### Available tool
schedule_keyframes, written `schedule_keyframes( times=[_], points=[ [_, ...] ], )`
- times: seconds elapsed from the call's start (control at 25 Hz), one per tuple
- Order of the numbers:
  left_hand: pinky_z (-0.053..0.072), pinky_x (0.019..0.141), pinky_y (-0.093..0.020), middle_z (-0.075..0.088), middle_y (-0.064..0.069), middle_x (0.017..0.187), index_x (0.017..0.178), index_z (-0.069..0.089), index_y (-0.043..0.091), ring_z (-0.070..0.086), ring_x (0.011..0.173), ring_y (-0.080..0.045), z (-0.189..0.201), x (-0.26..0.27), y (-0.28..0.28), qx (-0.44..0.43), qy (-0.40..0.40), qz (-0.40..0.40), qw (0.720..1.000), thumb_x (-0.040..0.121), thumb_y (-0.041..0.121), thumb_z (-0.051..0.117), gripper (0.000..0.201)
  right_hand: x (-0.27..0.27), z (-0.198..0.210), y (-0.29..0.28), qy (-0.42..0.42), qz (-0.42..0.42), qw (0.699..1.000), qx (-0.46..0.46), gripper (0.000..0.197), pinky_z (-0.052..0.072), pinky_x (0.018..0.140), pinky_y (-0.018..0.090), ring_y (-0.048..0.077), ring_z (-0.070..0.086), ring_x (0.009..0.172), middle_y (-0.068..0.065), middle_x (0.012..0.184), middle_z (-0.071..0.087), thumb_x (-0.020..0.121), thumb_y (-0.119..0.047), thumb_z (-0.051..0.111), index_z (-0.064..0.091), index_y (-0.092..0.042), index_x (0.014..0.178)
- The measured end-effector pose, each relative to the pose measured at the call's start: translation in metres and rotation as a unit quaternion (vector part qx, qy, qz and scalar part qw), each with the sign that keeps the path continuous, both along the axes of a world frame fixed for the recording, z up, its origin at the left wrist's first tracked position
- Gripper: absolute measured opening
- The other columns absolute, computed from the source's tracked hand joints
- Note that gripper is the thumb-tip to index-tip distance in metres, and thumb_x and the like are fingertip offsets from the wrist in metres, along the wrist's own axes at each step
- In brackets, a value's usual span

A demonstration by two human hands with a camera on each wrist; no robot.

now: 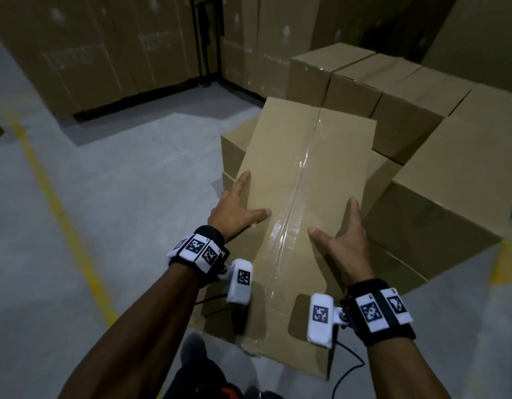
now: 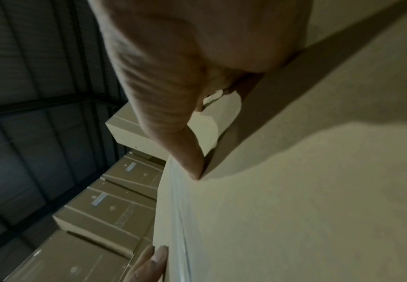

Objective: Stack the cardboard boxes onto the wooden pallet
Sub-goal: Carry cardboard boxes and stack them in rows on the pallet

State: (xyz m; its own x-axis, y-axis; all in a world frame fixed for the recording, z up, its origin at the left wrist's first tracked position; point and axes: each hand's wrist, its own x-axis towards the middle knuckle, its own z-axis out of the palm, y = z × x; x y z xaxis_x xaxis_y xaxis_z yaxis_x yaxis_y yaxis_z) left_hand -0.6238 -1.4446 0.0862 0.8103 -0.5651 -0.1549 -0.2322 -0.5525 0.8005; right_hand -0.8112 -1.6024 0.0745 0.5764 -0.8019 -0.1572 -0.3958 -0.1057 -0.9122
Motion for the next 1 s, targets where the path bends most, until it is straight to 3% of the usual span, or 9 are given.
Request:
schedule_keyframes(
  times=[0.24, 0.36, 0.56, 0.68, 0.84, 1.0],
  points=[
    [0.044, 0.106, -0.052, 0.027, -0.002, 0.159, 0.141, 0.019, 0.066, 0.042, 0.136, -0.029, -0.017, 0.097, -0.082, -0.068, 0.085, -0.108, 0.988, 0.052, 0.058, 0.085, 0.111, 0.065, -0.008, -0.042, -0.013, -0.102, 0.995, 0.009, 0.114, 0.031, 0.116, 0.056, 0.03, 0.028, 0.145, -0.001, 0.162, 0.021, 0.071, -0.027, 0.088, 0.012, -0.05, 0.153],
    [0.037, 0.113, -0.049, 0.028, -0.005, 0.158, 0.15, 0.022, 0.05, 0.036, 0.14, -0.026, -0.018, 0.148, -0.126, -0.062, 0.073, -0.172, 0.981, 0.065, 0.048, 0.085, 0.106, 0.102, -0.007, -0.058, -0.015, -0.156, 0.987, 0.027, 0.115, 0.031, 0.116, 0.056, 0.029, 0.029, 0.145, -0.002, 0.162, 0.022, 0.068, -0.028, 0.087, 0.012, -0.05, 0.153],
    [0.034, 0.113, -0.041, 0.031, -0.004, 0.158, 0.155, 0.021, 0.041, 0.034, 0.142, -0.026, -0.01, 0.198, -0.18, -0.063, 0.08, -0.248, 0.963, 0.074, 0.04, 0.083, 0.102, 0.141, 0.009, -0.075, 0.004, -0.234, 0.972, 0.033, 0.114, 0.029, 0.118, 0.053, 0.028, 0.027, 0.147, -0.001, 0.163, 0.023, 0.071, -0.026, 0.088, 0.013, -0.046, 0.155],
    [0.034, 0.11, -0.037, 0.031, -0.007, 0.158, 0.155, 0.021, 0.039, 0.035, 0.141, -0.027, -0.008, 0.211, -0.206, -0.054, 0.076, -0.282, 0.955, 0.075, 0.04, 0.083, 0.101, 0.151, 0.014, -0.088, 0.012, -0.263, 0.964, 0.031, 0.113, 0.026, 0.119, 0.047, 0.026, 0.024, 0.148, -0.002, 0.164, 0.02, 0.073, -0.024, 0.087, 0.013, -0.04, 0.157],
    [0.029, 0.107, -0.029, 0.03, 0.0, 0.16, 0.156, 0.021, 0.034, 0.032, 0.144, -0.024, -0.006, 0.223, -0.241, -0.051, 0.094, -0.301, 0.947, 0.079, 0.035, 0.081, 0.098, 0.161, 0.013, -0.113, 0.023, -0.29, 0.956, 0.04, 0.112, 0.028, 0.119, 0.049, 0.027, 0.026, 0.147, 0.0, 0.163, 0.023, 0.073, -0.025, 0.088, 0.015, -0.039, 0.157],
    [0.03, 0.116, -0.035, 0.027, 0.001, 0.161, 0.157, 0.022, 0.03, 0.03, 0.145, -0.023, -0.01, 0.225, -0.283, -0.049, 0.121, -0.311, 0.941, 0.079, 0.031, 0.082, 0.098, 0.167, 0.003, -0.149, 0.015, -0.307, 0.95, 0.054, 0.116, 0.031, 0.118, 0.05, 0.027, 0.03, 0.145, 0.002, 0.162, 0.025, 0.067, -0.027, 0.089, 0.017, -0.039, 0.156]
  ],
)
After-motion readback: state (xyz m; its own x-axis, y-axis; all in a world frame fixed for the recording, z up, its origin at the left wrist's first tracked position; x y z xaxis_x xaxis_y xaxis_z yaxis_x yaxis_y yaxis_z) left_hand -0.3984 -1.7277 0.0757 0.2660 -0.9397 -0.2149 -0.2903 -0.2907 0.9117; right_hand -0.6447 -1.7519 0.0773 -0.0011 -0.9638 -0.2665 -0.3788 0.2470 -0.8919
